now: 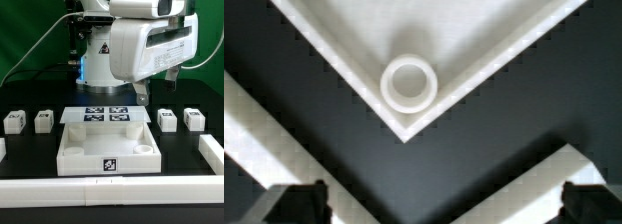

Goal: Assemble one leg

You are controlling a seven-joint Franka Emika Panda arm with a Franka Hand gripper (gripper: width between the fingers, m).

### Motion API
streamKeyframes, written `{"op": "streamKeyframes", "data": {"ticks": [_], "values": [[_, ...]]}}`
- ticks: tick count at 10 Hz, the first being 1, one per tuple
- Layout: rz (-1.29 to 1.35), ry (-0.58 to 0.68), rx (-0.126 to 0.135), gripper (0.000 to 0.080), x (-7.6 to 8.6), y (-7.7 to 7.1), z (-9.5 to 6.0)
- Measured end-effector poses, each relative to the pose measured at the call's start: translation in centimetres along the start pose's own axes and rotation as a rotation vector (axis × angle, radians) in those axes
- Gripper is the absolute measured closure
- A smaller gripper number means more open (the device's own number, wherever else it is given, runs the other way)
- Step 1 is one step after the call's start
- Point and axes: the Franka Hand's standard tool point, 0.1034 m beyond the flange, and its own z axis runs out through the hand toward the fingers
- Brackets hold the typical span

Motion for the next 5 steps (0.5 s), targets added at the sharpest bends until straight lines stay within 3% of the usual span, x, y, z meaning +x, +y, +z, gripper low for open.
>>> {"op": "streamKeyframes", "data": {"ticks": [5], "values": [[0.000,0.000,0.000,0.0150,0.00,-0.01,0.02]]}}
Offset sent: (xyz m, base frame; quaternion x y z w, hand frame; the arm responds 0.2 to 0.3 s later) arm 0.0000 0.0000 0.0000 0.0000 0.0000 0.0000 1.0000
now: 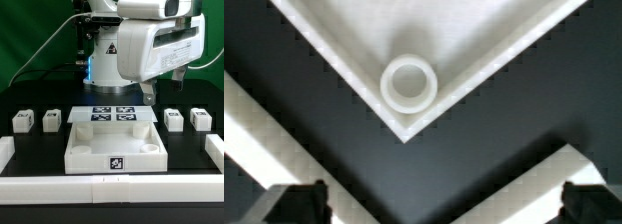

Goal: Assemble one leg

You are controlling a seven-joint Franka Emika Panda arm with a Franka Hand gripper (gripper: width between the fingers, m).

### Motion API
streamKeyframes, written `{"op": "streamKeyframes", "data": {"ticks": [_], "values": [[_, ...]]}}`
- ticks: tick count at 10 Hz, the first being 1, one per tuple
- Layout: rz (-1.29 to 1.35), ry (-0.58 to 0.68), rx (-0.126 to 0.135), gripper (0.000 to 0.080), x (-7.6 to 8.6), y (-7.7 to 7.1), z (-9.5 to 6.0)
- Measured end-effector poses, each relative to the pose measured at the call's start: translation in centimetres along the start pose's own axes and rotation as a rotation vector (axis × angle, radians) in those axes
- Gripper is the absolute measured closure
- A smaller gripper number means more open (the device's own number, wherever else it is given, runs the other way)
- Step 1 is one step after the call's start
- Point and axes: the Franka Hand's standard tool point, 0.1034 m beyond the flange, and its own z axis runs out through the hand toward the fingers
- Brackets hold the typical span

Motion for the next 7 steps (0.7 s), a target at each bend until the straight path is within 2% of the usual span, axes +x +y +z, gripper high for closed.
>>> {"op": "streamKeyframes", "data": {"ticks": [7], "values": [[0.000,-0.001,0.001,0.0150,-0.01,-0.02,0.06]]}}
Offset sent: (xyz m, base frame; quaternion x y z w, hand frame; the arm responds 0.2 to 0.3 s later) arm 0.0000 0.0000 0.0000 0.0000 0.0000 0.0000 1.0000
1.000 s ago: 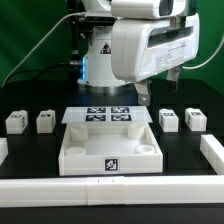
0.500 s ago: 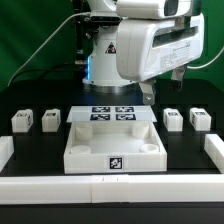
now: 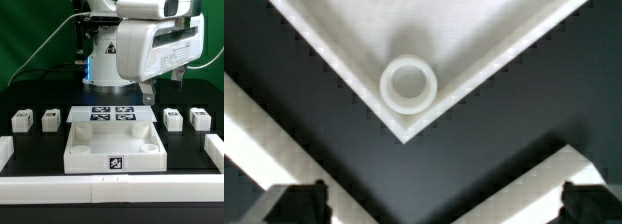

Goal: Assemble one leg

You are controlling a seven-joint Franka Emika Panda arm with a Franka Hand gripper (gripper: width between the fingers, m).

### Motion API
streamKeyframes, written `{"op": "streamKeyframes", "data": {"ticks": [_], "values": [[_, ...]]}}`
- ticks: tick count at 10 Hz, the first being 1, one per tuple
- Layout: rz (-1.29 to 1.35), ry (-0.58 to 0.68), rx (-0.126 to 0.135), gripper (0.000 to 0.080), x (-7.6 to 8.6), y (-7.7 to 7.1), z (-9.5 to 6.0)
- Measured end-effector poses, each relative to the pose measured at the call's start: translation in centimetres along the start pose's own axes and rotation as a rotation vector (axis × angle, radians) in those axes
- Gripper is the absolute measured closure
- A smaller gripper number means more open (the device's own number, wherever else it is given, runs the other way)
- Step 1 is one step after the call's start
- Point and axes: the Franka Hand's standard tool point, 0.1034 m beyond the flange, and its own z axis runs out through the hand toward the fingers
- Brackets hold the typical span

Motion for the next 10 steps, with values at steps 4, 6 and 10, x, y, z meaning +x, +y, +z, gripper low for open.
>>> {"op": "streamKeyframes", "data": {"ticks": [4,6,10], "values": [[-0.046,0.001,-0.004,0.0150,-1.2,-0.3,0.4],[-0.101,0.011,-0.016,0.0150,-3.4,-2.1,1.3],[-0.365,0.001,0.010,0.0150,-9.1,-4.4,4.9]]}}
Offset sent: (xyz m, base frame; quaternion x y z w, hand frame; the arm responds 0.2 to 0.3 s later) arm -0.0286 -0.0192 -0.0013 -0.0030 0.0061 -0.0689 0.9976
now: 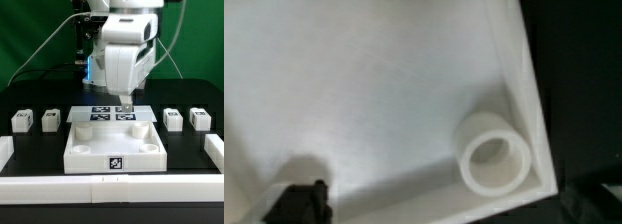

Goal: Assemble one leg

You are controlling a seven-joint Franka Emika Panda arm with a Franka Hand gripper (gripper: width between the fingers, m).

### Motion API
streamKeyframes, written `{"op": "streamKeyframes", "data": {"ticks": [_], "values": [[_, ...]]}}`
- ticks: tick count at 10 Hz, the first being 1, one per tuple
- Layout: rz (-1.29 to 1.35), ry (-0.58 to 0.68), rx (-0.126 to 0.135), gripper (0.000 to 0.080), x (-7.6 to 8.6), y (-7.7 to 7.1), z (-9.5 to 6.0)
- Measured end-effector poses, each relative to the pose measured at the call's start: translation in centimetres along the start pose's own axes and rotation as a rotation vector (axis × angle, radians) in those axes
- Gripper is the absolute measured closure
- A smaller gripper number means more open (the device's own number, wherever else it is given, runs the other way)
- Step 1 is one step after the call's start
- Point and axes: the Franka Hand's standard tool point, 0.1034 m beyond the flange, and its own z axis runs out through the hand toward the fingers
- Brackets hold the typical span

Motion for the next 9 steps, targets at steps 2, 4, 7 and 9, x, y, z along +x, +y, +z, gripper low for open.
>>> {"op": "streamKeyframes", "data": {"ticks": [2,4,7,9], "values": [[0.011,0.005,-0.005,0.0150,-0.7,-0.3,0.5],[0.012,0.005,-0.005,0.0150,-0.8,-0.3,0.5],[-0.096,0.013,-0.029,0.0150,-1.1,-0.3,0.7],[-0.206,0.008,-0.021,0.0150,-1.4,-1.5,1.8]]}}
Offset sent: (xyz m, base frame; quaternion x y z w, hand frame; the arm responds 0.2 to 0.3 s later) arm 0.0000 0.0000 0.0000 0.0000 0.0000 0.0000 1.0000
